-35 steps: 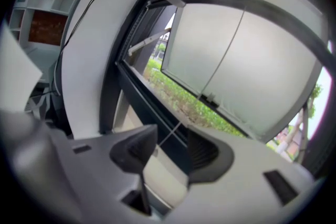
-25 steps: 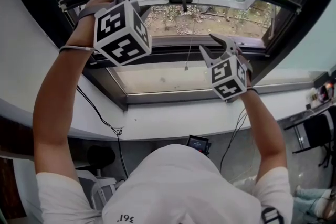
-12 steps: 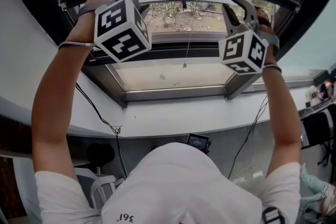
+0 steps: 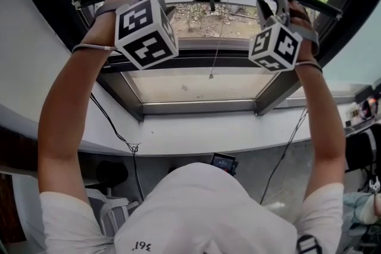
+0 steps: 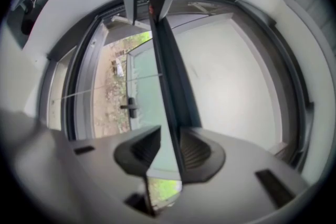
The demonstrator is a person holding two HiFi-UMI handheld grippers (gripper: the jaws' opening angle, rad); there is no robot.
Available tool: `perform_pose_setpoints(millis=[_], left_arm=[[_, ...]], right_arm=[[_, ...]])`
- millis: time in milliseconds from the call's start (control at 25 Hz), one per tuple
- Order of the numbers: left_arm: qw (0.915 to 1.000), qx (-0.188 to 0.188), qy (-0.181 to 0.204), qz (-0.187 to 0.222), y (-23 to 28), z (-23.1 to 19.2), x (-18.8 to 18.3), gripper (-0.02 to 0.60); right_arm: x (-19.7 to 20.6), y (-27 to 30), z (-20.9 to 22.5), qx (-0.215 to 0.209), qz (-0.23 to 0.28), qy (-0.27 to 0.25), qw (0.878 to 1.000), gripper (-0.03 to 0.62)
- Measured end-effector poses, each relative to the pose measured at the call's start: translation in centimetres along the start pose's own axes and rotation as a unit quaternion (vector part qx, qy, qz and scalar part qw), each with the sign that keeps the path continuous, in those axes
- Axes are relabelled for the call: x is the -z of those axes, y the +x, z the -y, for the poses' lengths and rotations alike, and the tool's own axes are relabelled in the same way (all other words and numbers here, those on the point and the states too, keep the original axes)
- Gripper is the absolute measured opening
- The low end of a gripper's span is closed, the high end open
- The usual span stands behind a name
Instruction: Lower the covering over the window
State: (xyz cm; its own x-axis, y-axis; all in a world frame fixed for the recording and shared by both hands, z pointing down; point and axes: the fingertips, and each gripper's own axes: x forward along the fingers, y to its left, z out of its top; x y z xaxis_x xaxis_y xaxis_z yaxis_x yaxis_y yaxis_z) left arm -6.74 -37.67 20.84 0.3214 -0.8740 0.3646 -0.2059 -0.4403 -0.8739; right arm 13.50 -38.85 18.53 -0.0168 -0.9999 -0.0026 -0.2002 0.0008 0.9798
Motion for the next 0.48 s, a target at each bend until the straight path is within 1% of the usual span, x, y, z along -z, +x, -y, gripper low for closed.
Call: perform_pose_setpoints(millis=[120, 280, 480], left_arm=[[1.0, 0.006, -0.002, 0.0, 0.3, 0.4, 0.0, 0.21], [0.9999, 0.013, -0.003, -0.003, 0.6, 1.2, 0.3, 0.21], [0.9993, 0.034, 0.002, -0.017, 1.4, 3.6, 1.2, 0.21]], right_arm=[[0.2, 0.1, -0.5, -0.009, -0.001, 0.004, 1.0, 0.123], [0.4, 0.0, -1.4, -0.032, -0.005, 0.012, 0.999, 0.123], [1.0, -0.1, -4.2, -0.068, -0.022, -0.009, 0.997, 0.112]])
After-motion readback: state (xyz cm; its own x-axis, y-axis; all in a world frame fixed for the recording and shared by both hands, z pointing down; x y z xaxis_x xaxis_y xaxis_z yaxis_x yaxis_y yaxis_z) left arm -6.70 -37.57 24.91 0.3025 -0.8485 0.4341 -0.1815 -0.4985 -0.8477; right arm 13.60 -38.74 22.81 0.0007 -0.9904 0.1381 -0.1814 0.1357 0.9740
